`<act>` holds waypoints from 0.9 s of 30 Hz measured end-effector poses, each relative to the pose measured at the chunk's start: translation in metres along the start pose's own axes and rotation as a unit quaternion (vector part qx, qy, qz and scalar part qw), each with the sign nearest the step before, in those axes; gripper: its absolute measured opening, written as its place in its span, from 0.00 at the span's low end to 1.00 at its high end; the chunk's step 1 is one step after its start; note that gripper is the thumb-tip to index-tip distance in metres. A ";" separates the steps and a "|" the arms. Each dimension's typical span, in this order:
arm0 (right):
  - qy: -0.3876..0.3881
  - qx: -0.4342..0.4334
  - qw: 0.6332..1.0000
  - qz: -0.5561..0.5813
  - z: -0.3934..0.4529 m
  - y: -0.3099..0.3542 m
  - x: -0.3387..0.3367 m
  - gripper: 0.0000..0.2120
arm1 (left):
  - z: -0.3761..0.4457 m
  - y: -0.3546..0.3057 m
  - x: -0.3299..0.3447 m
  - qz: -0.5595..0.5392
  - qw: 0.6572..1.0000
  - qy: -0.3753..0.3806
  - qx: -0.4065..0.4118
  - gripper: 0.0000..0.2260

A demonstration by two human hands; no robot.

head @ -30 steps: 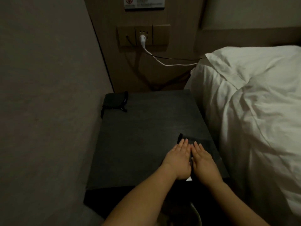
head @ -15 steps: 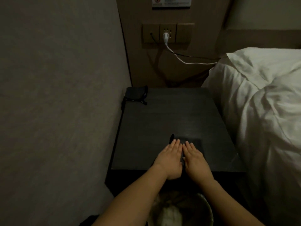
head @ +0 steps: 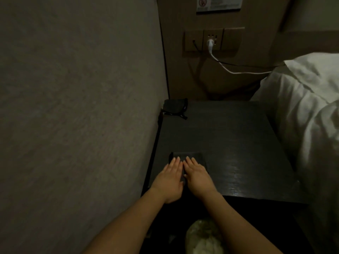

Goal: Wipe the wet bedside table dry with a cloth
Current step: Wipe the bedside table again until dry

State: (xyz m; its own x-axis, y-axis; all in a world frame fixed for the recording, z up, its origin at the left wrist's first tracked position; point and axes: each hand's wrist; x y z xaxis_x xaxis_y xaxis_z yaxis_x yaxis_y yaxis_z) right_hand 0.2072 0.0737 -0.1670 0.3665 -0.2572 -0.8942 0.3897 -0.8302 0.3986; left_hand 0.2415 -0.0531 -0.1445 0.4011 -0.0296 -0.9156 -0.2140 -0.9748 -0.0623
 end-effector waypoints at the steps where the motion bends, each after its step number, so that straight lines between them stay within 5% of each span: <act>1: 0.001 -0.010 1.000 0.003 0.005 0.007 0.002 0.25 | -0.004 0.007 0.001 -0.001 1.000 -0.004 -0.010 0.30; 19: 0.067 -0.160 0.984 -0.048 0.011 0.050 0.020 0.31 | -0.050 0.030 0.012 0.074 0.989 0.023 -0.128 0.27; 27: -0.037 -0.188 0.975 -0.116 -0.018 0.000 0.033 0.34 | -0.038 -0.011 0.014 0.092 0.992 0.008 -0.081 0.26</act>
State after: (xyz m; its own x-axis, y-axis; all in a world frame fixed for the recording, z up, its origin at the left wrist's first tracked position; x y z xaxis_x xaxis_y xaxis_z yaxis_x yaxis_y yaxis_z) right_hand 0.2344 0.0742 -0.1931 0.1756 -0.1312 -0.9757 0.7414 -0.6344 0.2187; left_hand 0.2832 -0.0510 -0.1414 0.3835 -0.2134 -0.8985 -0.1400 -0.9751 0.1719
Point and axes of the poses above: each hand's wrist, its own z-axis towards the middle knuckle, its own x-axis out of the palm, y = z × x, and after that the axes turned 5 degrees about y, right-handed
